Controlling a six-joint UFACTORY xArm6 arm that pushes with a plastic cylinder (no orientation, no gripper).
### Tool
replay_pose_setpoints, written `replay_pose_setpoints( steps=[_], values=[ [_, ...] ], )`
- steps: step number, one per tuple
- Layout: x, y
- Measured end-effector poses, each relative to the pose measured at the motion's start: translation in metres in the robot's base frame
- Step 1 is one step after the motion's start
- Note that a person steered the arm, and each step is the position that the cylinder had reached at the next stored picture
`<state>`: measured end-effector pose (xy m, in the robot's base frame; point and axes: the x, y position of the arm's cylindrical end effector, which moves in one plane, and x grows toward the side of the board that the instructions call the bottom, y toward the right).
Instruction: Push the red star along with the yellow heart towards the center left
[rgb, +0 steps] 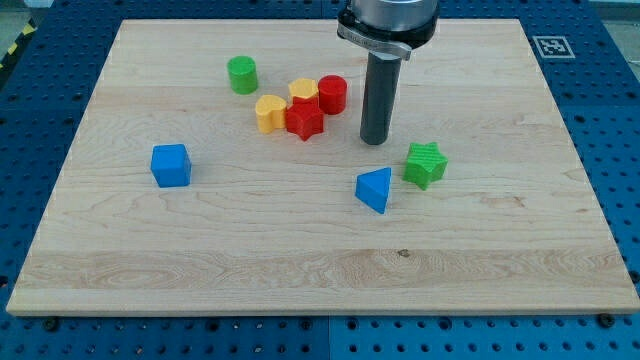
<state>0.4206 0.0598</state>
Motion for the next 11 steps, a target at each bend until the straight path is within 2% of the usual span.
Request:
replay_pose_setpoints(
  steps=[2, 11],
  values=[
    [-0.033, -0.045],
    [-0.037, -0.174]
  ],
)
